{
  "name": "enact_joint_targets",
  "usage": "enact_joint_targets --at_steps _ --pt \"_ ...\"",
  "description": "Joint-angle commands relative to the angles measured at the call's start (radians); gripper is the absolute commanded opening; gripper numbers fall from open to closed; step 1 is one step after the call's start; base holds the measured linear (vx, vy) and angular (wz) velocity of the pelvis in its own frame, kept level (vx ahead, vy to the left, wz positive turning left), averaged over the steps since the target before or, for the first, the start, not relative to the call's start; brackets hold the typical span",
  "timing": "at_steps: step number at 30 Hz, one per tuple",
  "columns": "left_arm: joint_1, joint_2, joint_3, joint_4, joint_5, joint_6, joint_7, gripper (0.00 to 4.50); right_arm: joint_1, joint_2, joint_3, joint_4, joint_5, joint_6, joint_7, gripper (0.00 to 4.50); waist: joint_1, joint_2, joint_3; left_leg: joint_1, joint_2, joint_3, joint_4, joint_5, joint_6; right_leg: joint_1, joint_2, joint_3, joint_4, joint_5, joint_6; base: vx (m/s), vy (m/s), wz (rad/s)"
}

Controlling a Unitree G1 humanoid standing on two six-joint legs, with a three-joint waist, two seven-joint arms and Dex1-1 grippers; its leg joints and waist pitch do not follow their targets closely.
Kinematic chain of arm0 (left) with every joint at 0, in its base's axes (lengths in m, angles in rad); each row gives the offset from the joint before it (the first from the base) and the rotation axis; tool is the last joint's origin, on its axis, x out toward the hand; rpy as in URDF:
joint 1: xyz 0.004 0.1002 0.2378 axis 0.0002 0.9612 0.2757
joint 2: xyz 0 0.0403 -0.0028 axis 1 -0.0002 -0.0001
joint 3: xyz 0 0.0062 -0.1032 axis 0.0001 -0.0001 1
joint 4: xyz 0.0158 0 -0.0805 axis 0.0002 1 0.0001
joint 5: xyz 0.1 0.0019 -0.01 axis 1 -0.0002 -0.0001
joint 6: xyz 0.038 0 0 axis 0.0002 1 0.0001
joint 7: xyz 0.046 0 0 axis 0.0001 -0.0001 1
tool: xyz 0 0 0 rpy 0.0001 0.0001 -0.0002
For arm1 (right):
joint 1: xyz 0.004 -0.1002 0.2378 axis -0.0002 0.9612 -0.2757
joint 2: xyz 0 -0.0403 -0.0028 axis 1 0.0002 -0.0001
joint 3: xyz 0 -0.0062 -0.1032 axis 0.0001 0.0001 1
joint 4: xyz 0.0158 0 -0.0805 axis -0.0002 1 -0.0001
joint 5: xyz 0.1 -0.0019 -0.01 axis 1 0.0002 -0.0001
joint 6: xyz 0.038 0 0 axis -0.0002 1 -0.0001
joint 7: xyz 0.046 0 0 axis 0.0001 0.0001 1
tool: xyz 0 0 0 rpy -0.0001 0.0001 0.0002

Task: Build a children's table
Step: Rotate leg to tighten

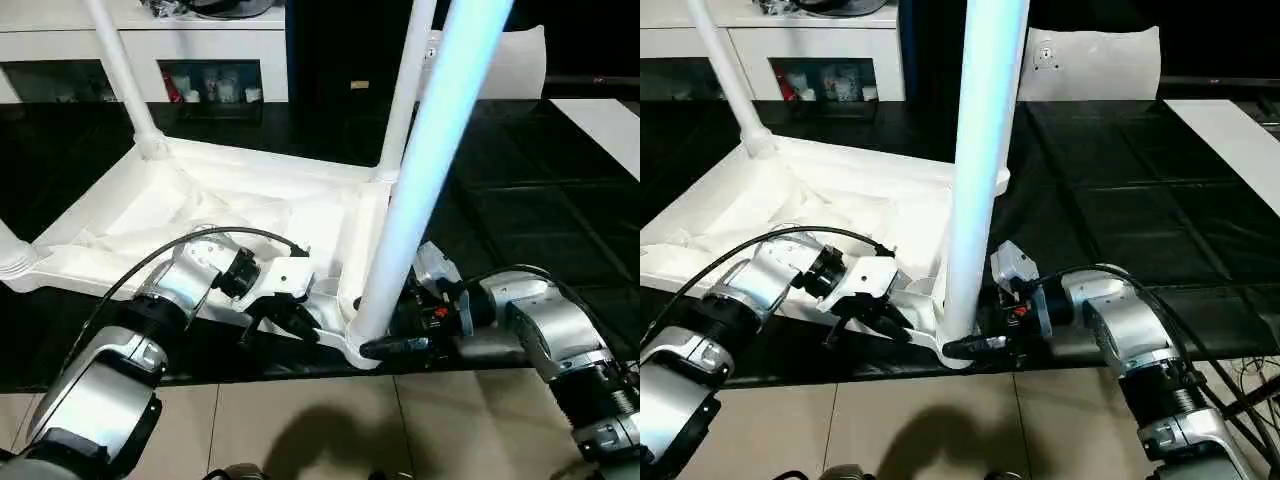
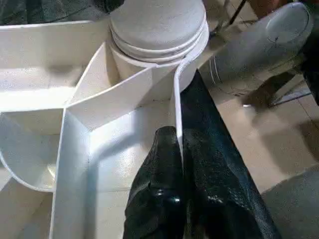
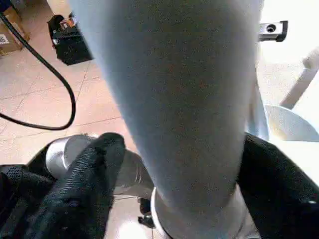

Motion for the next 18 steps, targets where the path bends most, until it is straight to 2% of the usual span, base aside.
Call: enact_joint_targets --at_steps 1,4,5,8,9,11,12,15,17,18 --pt "-0.034 -0.003 -0.013 -0.019 0.004 -0.026 -0.029 0.0 -0.02 -0.003 0.015 0.003 0.014 0.007 0.024 3.16 -0.005 -0.015 -0.073 -0.004 -0.001 0.021 -0.06 -0.119 0.082 0.078 -0.047 0.04 -0.058 -0.309 -0.154 0.0 0.0 0.0" --pt "-0.029 0.0 -0.004 -0.019 0.0 -0.014 -0.031 0.0 -0.024 0.015 0.005 0.013 0.021 0.011 0.007 2.91 -0.004 -0.015 -0.074 -0.003 0.0 0.021 -0.061 -0.117 0.079 0.078 -0.048 0.04 -0.059 -0.323 -0.146 0.0 0.0 0.0" --pt "-0.029 0.0 -0.004 -0.019 0.0 -0.014 -0.03 0.0 -0.024 0.015 0.005 0.013 0.021 0.012 0.006 2.91 -0.003 -0.011 -0.074 -0.004 0.0 0.02 -0.061 -0.116 0.078 0.077 -0.048 0.04 -0.059 -0.32 -0.147 0.0 0.0 0.0" --pt "-0.025 0.001 0.002 -0.019 -0.007 0.0 -0.027 0.0 -0.02 0.033 -0.011 0.003 0.041 0.04 -0.012 2.59 -0.001 -0.012 -0.074 -0.004 0.001 0.02 -0.061 -0.112 0.075 0.078 -0.047 0.04 -0.057 -0.303 -0.154 0.0 0.0 0.0" --pt "-0.02 -0.001 0.009 -0.024 -0.018 0.013 -0.023 0.0 -0.011 0.042 -0.02 -0.01 0.052 0.053 -0.03 2.52 0.0 -0.008 -0.075 -0.002 0.001 0.02 -0.061 -0.11 0.073 0.077 -0.047 0.041 -0.057 -0.296 -0.156 0.0 0.0 0.0" --pt "-0.008 -0.007 0.027 -0.038 -0.038 0.042 -0.005 0.0 0.008 0.061 -0.04 -0.037 0.067 0.072 -0.075 2.46 0.001 -0.01 -0.074 -0.002 0.001 0.021 -0.061 -0.115 0.069 0.077 -0.047 0.041 -0.057 -0.293 -0.156 0.0 0.0 0.0" --pt "-0.004 -0.01 0.035 -0.043 -0.044 0.055 0.005 0.0 0.017 0.069 -0.047 -0.047 0.071 0.081 -0.095 2.28 0.002 -0.01 -0.074 -0.002 0.0 0.02 -0.062 -0.116 0.067 0.078 -0.047 0.041 -0.057 -0.298 -0.153 0.0 0.0 0.0" --pt "0.005 -0.02 0.05 -0.056 -0.043 0.083 0.063 0.0 0.045 0.098 -0.064 -0.073 0.059 0.087 -0.182 2.15 0.0 -0.009 -0.071 -0.003 -0.002 0.02 -0.064 -0.134 0.052 0.078 -0.048 0.04 -0.065 -0.353 -0.127 0.0 0.0 0.0" --pt "0.014 -0.056 0.08 -0.068 -0.023 0.181 0.22 0.0 0.077 0.158 -0.072 -0.078 -0.016 0.09 -0.373 2.1 -0.006 -0.004 -0.065 0.002 -0.008 0.02 -0.066 -0.168 0.033 0.072 -0.047 0.036 -0.078 -0.452 -0.09 0.0 0.0 0.0" --pt "0.014 -0.057 0.081 -0.068 -0.023 0.182 0.222 0.0 0.077 0.158 -0.072 -0.078 -0.017 0.09 -0.375 2.08 -0.011 -0.007 -0.063 0.003 -0.009 0.02 -0.066 -0.174 0.025 0.071 -0.045 0.034 -0.082 -0.475 -0.078 0.0 0.0 0.0"
